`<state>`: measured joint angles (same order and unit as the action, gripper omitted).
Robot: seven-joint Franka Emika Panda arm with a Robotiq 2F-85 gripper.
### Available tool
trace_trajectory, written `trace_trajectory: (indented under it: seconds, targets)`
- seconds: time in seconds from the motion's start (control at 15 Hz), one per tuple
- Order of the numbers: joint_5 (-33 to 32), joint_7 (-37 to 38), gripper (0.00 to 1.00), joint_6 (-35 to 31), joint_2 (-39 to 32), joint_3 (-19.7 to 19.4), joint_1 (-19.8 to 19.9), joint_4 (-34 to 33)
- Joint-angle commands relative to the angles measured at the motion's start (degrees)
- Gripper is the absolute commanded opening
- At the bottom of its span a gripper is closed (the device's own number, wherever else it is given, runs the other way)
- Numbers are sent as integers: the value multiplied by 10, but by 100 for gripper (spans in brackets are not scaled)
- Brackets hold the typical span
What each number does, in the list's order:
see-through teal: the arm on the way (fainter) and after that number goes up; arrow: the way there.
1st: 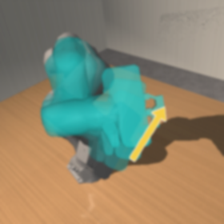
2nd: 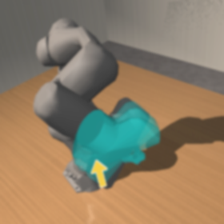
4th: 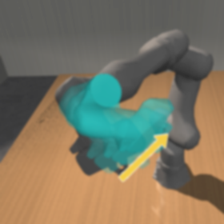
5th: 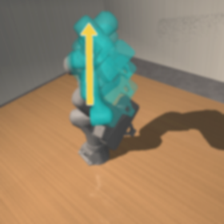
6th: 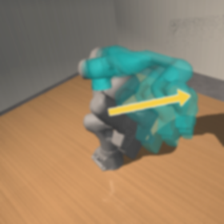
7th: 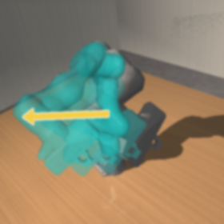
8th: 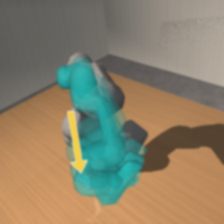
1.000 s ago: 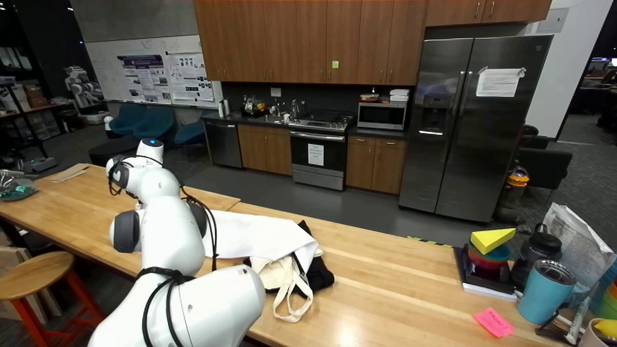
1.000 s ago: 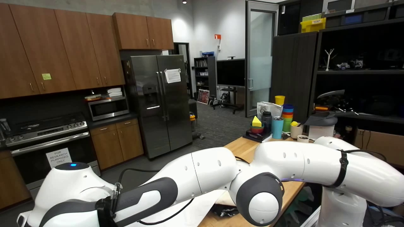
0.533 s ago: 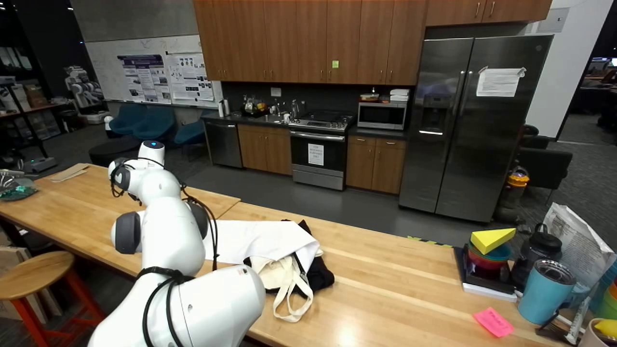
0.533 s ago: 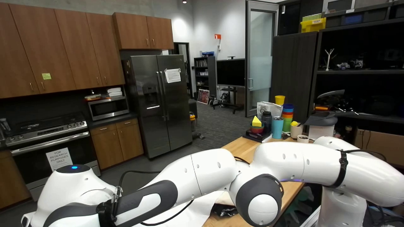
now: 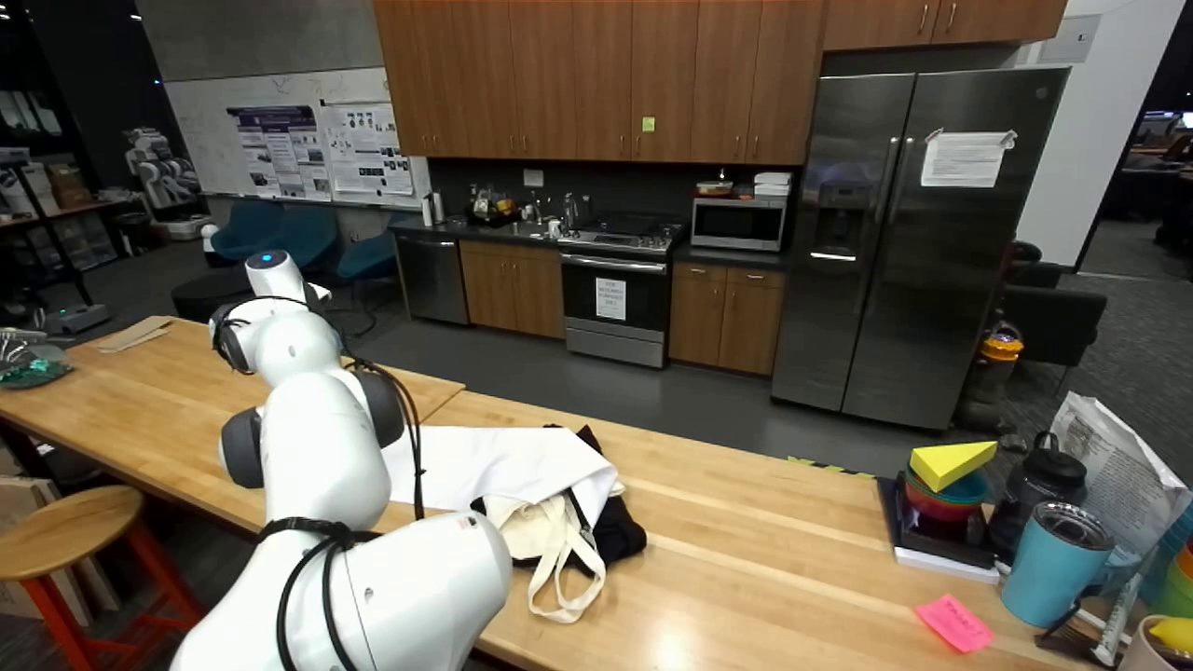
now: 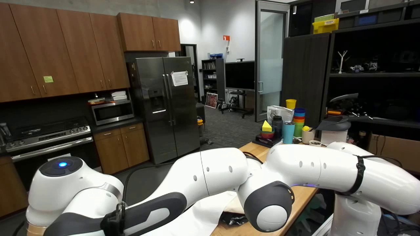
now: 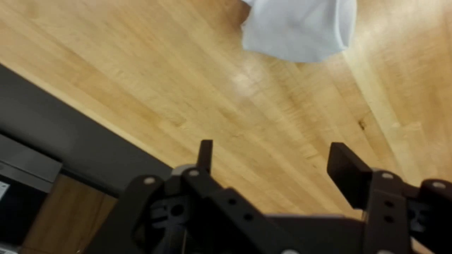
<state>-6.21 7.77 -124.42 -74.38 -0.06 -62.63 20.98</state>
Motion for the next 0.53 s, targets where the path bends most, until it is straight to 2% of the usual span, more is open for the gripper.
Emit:
trace_trajectory:
  seconds: [0.0, 0.2, 0.47]
  targets:
    - [-52, 65, 100, 91, 49, -62, -16, 16]
    - [-78, 99, 100, 181, 71, -91, -10, 13]
    - [-102, 119, 100, 296, 88, -117, 19, 12]
